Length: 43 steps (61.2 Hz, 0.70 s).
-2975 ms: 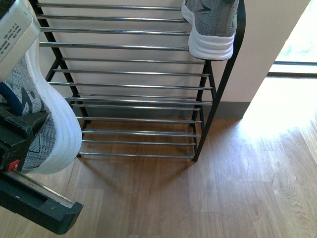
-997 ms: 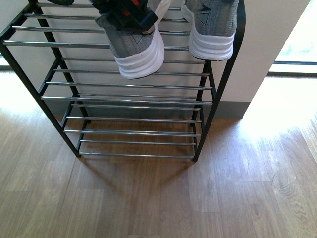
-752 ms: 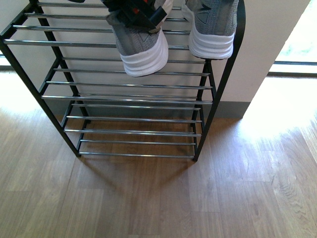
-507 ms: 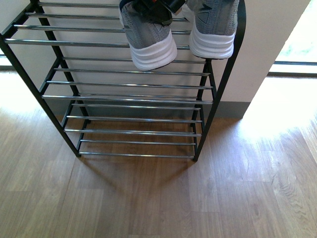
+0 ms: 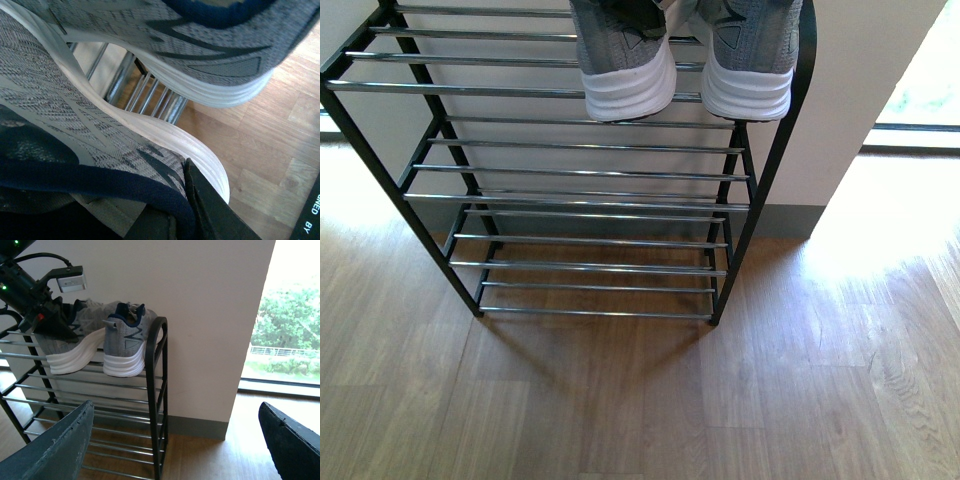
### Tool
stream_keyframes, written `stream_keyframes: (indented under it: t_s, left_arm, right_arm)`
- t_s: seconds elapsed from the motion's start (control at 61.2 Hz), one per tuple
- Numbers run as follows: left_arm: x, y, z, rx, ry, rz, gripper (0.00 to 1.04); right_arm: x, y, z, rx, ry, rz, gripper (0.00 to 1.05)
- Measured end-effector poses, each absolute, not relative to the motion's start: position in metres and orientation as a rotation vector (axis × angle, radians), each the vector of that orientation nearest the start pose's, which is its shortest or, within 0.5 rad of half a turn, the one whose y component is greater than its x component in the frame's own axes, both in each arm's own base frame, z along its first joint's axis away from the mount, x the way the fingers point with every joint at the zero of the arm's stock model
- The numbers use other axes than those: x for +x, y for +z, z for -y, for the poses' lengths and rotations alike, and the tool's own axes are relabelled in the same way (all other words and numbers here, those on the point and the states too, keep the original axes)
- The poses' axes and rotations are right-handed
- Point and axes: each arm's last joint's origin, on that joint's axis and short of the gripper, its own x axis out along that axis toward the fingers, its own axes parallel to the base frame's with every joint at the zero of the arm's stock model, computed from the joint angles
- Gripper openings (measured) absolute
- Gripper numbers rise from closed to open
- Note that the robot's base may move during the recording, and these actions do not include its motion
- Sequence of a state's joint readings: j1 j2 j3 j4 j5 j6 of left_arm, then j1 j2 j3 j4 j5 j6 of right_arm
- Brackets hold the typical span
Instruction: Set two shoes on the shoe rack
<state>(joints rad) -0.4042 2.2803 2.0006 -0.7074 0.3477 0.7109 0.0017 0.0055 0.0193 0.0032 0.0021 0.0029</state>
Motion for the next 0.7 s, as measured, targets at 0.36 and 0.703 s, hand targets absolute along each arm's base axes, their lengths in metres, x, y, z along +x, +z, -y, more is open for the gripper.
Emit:
stream_keyframes:
  t_s: [0.36, 0.703]
  left_arm:
    - [0.464, 0.217, 0.209, 0.686, -0.985, -0.66, 0.34]
    - [0.446, 0.252, 0.204, 0.704, -0.853, -0.417, 0.97]
  right_arm:
    - [0.097, 0.17, 0.0, 0.003, 0.0, 0.017, 0.96]
    - [0.097, 0.17, 0.0, 0.003, 0.0, 0.017, 0.96]
